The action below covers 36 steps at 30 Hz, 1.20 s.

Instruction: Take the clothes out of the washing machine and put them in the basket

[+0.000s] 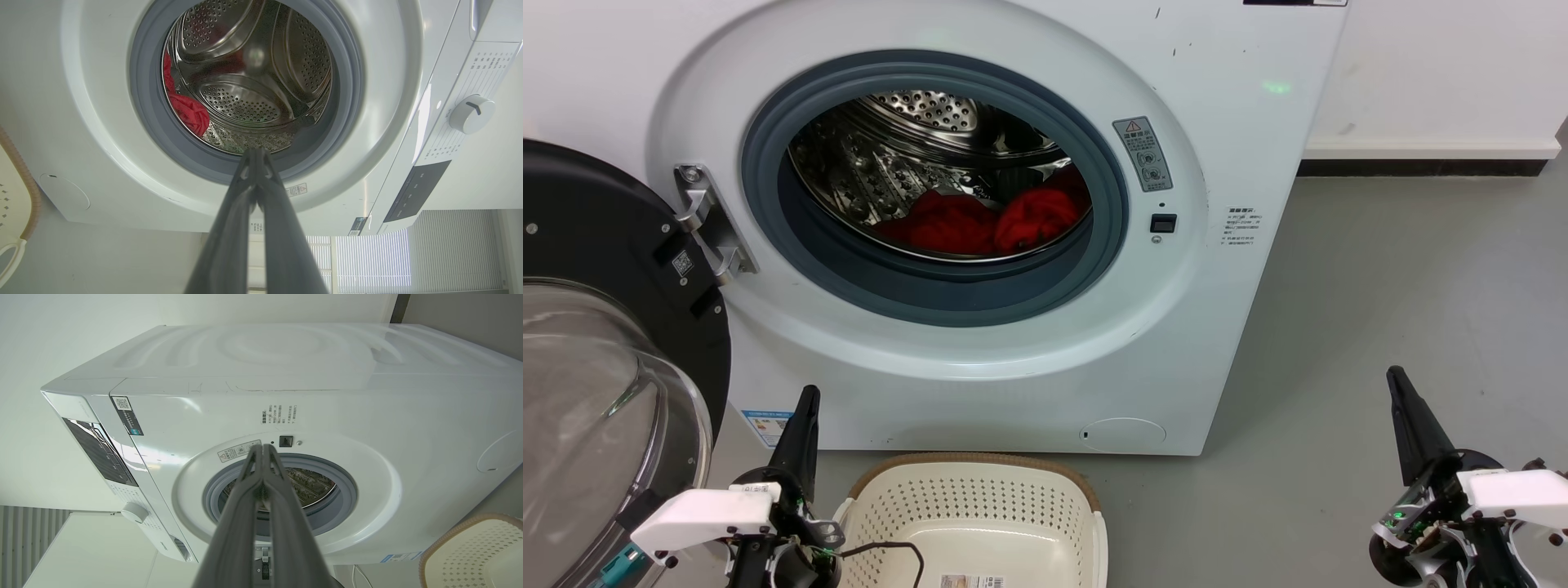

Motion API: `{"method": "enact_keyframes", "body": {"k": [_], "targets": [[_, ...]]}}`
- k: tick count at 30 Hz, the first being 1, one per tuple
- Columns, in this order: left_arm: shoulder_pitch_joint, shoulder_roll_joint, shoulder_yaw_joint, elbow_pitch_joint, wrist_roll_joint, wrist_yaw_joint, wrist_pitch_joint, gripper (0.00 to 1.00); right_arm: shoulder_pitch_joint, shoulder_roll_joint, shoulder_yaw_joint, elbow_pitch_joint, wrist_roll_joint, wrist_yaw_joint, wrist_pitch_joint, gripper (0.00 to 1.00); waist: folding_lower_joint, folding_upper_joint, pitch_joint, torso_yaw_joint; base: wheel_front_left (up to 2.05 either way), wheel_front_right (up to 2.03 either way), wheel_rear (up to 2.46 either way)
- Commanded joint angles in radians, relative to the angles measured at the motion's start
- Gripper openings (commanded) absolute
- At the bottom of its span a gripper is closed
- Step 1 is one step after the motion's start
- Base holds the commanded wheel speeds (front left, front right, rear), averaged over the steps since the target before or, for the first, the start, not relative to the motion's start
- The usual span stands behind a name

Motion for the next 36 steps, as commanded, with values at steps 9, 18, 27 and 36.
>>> {"method": "enact_keyframes", "body": {"k": [9,18,27,36], "targets": [[-0.006,-0.002,0.003,0.0,-0.002,-0.003,0.002,0.0,-0.013,0.004,0.001,0.001,-0.004,0.0,0.0,0.0,0.0,-0.0001,0.0,0.0,0.0,0.0,0.0],[-0.006,-0.002,0.003,0.0,-0.002,-0.003,0.002,0.0,-0.013,0.004,0.001,0.001,-0.004,0.0,0.0,0.0,0.0,-0.0001,0.0,0.0,0.0,0.0,0.0],[-0.006,-0.002,0.003,0.0,-0.002,-0.003,0.002,0.0,-0.013,0.004,0.001,0.001,-0.004,0.0,0.0,0.0,0.0,-0.0001,0.0,0.0,0.0,0.0,0.0],[0.026,-0.002,-0.009,0.006,0.017,0.0,-0.023,1.0,0.027,0.001,0.007,0.018,-0.012,0.0,-0.023,1.0,0.0,-0.0001,0.0,0.0,0.0,0.0,0.0]]}}
